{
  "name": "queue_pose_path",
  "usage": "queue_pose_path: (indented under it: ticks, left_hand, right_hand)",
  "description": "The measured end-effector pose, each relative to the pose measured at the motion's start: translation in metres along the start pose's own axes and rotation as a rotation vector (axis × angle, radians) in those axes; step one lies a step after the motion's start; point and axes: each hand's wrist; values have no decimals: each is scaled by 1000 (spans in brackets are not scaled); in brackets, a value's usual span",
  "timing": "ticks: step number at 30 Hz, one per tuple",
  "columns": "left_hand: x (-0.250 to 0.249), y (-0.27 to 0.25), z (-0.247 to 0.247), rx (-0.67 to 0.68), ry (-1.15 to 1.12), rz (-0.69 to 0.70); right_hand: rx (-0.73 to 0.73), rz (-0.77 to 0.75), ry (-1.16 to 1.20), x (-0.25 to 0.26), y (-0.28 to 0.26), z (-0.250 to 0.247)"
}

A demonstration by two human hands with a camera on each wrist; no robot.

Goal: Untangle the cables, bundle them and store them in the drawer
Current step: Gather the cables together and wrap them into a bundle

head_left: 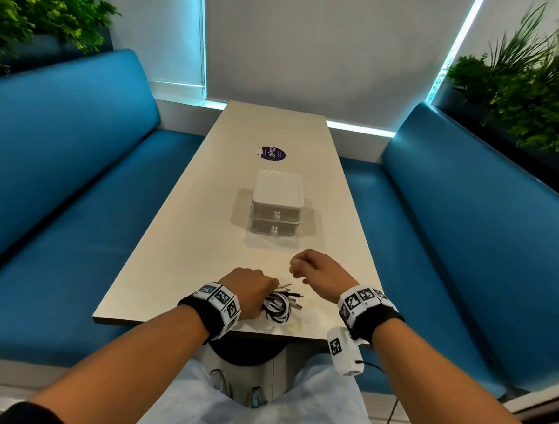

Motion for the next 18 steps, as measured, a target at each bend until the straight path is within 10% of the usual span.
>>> queue_pose_path:
  ticks: [6,18]
  left_hand:
    - [-17,2,-11,33,73,160]
    - [-19,-8,0,2,-235,-1]
  right_hand:
    - [377,-68,-493,29,-6,15]
    - [231,-60,-699,28,-8,26]
Point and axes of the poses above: each hand's wrist, its own y-axis towards the middle knuckle, its own z-axis out of the palm, x = y × z, and after that the axes turned 9 degrees about -y, right-handed
